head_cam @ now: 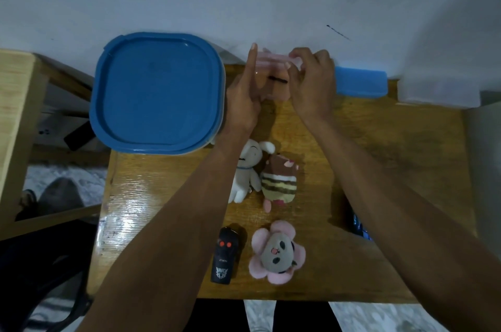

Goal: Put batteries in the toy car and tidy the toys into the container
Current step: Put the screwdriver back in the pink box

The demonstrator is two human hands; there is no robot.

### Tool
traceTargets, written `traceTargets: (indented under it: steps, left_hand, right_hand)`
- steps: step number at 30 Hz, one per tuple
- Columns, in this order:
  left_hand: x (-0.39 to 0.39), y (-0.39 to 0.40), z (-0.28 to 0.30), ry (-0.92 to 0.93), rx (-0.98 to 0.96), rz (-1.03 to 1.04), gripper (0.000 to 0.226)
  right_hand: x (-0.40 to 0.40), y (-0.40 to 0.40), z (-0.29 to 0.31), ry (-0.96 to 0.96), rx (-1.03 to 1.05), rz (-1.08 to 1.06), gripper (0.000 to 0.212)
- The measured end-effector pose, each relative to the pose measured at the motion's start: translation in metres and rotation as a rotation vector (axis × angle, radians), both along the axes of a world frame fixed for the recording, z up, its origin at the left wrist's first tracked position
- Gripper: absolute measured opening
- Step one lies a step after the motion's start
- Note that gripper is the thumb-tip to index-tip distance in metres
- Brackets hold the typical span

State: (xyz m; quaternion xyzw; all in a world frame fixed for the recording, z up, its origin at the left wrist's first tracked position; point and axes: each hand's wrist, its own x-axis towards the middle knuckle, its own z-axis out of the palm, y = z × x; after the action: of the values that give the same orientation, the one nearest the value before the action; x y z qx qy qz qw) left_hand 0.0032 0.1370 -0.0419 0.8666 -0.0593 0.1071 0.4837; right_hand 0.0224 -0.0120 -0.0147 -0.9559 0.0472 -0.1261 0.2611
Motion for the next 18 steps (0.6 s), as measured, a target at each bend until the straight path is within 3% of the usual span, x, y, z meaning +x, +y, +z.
traceTargets:
  steps: [4,8,14,18]
  left_hand:
    - [-0.002,0.000,0.000,0.011,0.020,0.062,0.068]
    - [-0.003,-0.001,0.001,0.024,0.039,0.115,0.048]
    - [0.002,-0.003,-0.003,0.156,0.144,0.122,0.026]
    - [-0.001,-0.006,0.006,0.192,0.136,0.125,0.026]
  right_hand:
    - [-0.007,-0.004,-0.002,0.041,0.140,0.041,0.016]
    - [-0.024,-0.004,-0.009,0.122,0.236,0.078,0.015]
    - [-0.027,0.004,-0.017,0.173,0.261,0.000,0.028]
    - [-0.024,0.008,-0.016,0.202,0.229,-0.023,0.025]
